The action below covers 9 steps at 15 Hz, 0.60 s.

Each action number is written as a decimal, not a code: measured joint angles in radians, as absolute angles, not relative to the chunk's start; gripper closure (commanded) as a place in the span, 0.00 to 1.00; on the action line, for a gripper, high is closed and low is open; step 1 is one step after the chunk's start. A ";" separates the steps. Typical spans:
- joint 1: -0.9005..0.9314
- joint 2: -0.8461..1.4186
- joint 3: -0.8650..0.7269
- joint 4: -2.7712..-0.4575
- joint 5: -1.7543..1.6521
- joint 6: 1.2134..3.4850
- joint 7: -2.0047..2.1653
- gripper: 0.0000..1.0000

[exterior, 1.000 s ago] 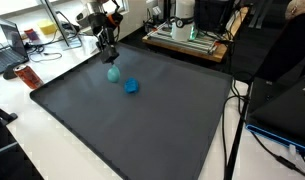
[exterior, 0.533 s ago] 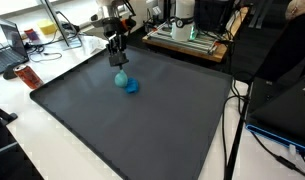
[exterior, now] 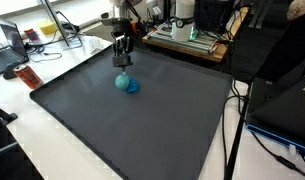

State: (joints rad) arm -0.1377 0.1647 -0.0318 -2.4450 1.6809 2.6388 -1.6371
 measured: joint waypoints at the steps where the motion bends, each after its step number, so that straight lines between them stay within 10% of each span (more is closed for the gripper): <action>1: -0.131 0.163 -0.024 -2.450 1.715 2.655 -1.669 0.53; 8: -0.120 0.155 -0.014 -2.461 1.745 2.671 -1.700 0.53; 9: -0.120 0.154 -0.014 -2.462 1.745 2.671 -1.700 0.78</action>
State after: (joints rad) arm -0.1196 0.1540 -0.0139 -2.4616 1.7446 2.6712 -1.7002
